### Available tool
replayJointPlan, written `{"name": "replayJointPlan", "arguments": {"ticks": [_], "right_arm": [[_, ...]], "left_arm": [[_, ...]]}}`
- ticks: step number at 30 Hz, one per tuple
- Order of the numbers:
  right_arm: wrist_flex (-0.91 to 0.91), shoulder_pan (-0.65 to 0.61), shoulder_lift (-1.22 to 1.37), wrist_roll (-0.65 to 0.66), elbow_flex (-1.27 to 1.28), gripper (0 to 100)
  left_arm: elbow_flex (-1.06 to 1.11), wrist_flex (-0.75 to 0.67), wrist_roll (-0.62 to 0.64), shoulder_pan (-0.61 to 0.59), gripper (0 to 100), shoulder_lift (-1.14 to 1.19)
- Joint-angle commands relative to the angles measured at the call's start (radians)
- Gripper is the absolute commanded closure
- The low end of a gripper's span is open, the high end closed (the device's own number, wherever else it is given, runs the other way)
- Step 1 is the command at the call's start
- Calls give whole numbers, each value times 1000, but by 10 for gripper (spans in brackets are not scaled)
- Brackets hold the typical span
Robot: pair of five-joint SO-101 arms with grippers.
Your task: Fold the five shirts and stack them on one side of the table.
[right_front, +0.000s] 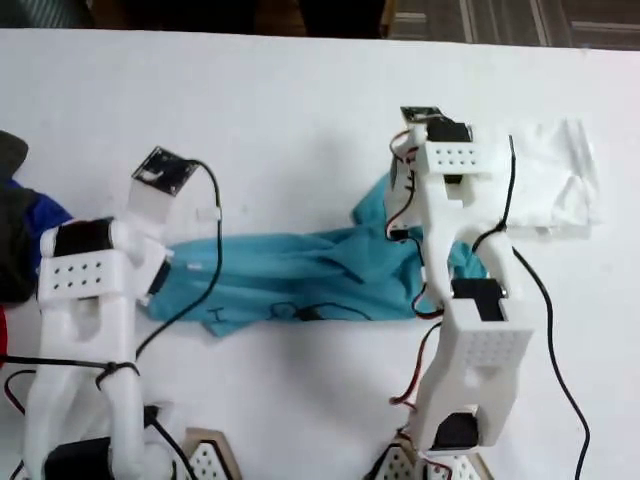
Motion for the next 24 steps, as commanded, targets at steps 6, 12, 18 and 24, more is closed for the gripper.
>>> {"name": "replayJointPlan", "arguments": {"ticks": [6, 12, 18, 24], "right_arm": [[-16, 25, -4, -2, -34, 805], [-30, 58, -2, 31, -58, 805], [-24, 48, 7, 34, -52, 805], [-27, 10, 91, 35, -61, 807]], "left_arm": [[-41, 9, 3, -12, 974, -11], [-41, 9, 3, -12, 974, -11], [-41, 9, 3, -12, 974, -11], [-41, 9, 3, -12, 974, -11]]}}
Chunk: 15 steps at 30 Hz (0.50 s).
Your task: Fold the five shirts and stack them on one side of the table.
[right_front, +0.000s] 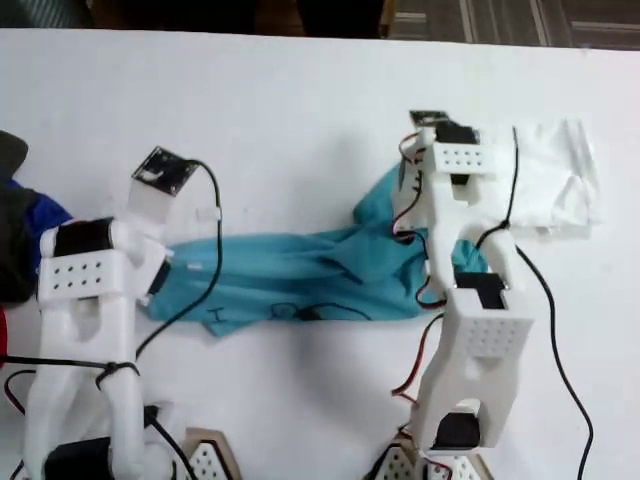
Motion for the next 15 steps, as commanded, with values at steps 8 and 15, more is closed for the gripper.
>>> {"name": "replayJointPlan", "arguments": {"ticks": [8, 15], "right_arm": [[16, 35, -1, 0, -133, 896], [96, 110, -77, 0, -227, 982]], "left_arm": [[-41, 8, 3, -12, 974, -11], [-44, 2, 3, -9, 974, -11]]}}
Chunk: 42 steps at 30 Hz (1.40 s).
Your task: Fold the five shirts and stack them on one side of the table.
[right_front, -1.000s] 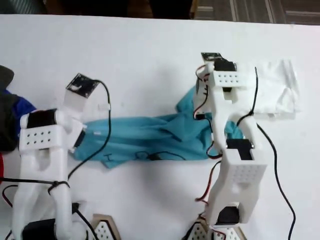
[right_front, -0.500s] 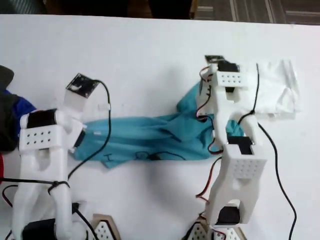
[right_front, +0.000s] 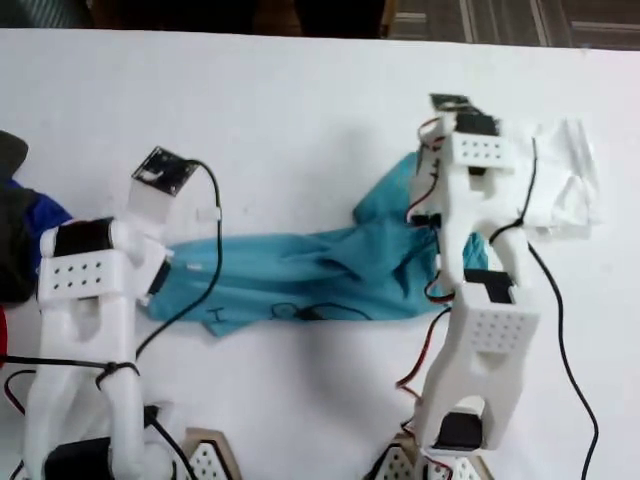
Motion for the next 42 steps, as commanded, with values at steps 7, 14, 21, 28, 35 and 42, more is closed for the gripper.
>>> {"name": "replayJointPlan", "arguments": {"ticks": [7, 14, 21, 28, 35, 42], "right_arm": [[54, 12, -105, 6, -49, 974], [71, -67, 7, 8, -52, 793], [93, -122, 87, 6, -52, 807], [76, -122, 97, 8, -55, 829], [25, -107, 97, 8, -57, 950], [24, -107, 97, 8, -58, 842]], "left_arm": [[-45, 2, 3, -8, 974, -11], [-42, 2, 3, -8, 974, -11], [-42, 2, 3, -9, 974, -11], [-41, 0, 3, -11, 974, -9], [-41, 2, 3, -11, 974, -11], [-41, 2, 3, -11, 974, -11]]}}
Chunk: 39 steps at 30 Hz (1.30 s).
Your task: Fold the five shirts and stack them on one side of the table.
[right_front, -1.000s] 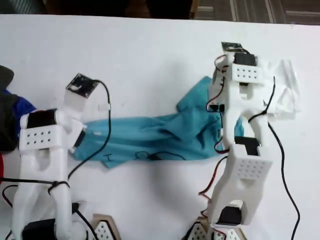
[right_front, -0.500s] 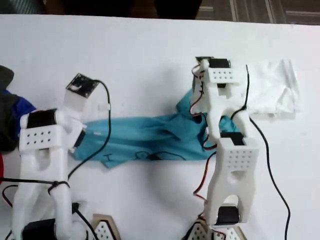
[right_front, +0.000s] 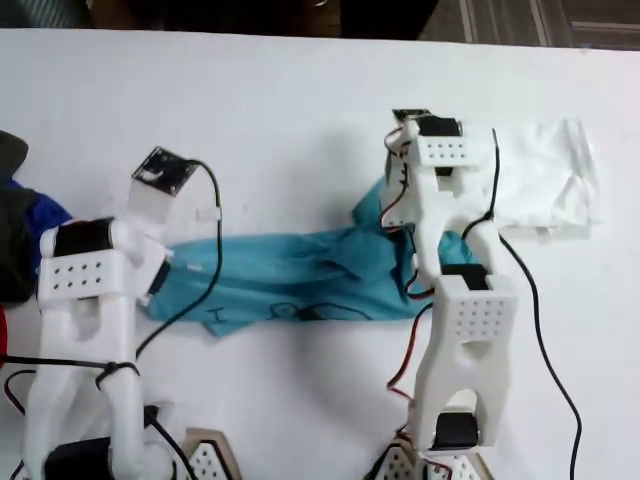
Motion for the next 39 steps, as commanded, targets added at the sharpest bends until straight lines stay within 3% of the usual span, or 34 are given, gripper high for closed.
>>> {"name": "replayJointPlan", "arguments": {"ticks": [1, 14, 26, 39], "right_arm": [[-10, 8, -5, 6, -40, 844], [-7, 5, -5, -68, -127, 843], [117, -19, -4, -38, -127, 844], [61, -35, -16, -15, -166, 844]], "left_arm": [[-41, 2, 3, -11, 974, -11], [-41, 5, 3, -11, 974, -11], [-44, 0, 3, -8, 974, -8], [-41, 3, 3, -11, 974, -11]]}}
